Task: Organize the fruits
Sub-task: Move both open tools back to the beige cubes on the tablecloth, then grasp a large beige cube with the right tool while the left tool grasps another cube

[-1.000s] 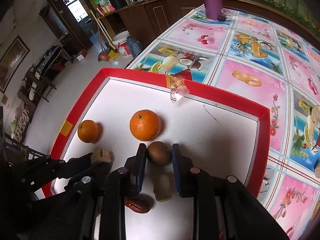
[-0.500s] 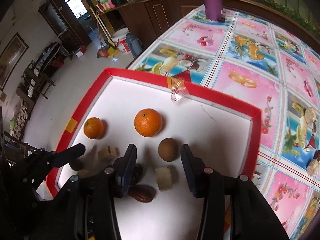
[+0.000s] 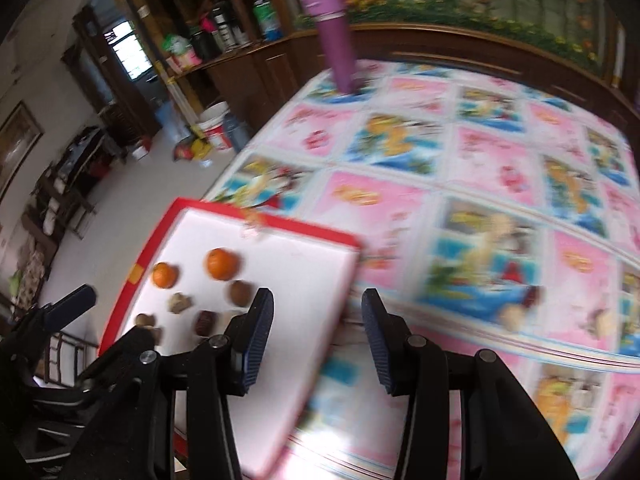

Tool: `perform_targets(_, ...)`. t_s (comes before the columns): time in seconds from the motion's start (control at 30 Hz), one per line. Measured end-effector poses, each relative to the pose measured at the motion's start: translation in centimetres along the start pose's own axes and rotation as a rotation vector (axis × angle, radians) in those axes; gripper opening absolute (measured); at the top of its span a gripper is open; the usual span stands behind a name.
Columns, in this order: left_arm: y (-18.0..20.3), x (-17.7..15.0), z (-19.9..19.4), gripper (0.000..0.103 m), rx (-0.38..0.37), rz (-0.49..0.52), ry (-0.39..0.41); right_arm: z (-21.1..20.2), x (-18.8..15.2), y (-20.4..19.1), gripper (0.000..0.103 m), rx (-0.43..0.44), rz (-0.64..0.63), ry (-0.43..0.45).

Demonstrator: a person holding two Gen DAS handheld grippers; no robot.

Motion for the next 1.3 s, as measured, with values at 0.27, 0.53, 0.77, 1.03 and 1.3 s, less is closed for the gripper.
perform_targets(0.27,8.9,2.7,0.7,0.099,-0.095,0.061,-0.102,-4.3,0.7,12.7,0.046,-0.163,0.061,-0.070)
perform_targets(0.53,18.2,1.9,5.5,0.099,-0.054,0.269,-0.172,-2.4,-2.2,22.0,0.046,-0.190,0.193,-0.160)
perform_targets(0.77,22.3,1.3,11.2,0.099,-0.115,0.249,-0.337,0.9,-3.5,24.9,0.046,-0.170,0.241,-0.238)
perform_targets(1.03,23.7,1.2,14.4,0.099,-0.137,0.231,-0.402,3.0,-4.8,25.2,0.039,-0.148,0.230,-0.241)
perform_targets(1.3,23.6,0.8,16.4,0.093,-0.161,0.218,-0.368,4.6,-5.4,25.5,0.030,-0.129,0.239,-0.260)
Point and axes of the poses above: each gripper's, at about its wrist camera, not at the fingertips, and z roughly the way its jaws point, y to its right, x to its top, the point moved 4 cm from there along z, roughly the way its jaws point, and after that the axes turned 9 degrees about -x, right-handed, at the moved point
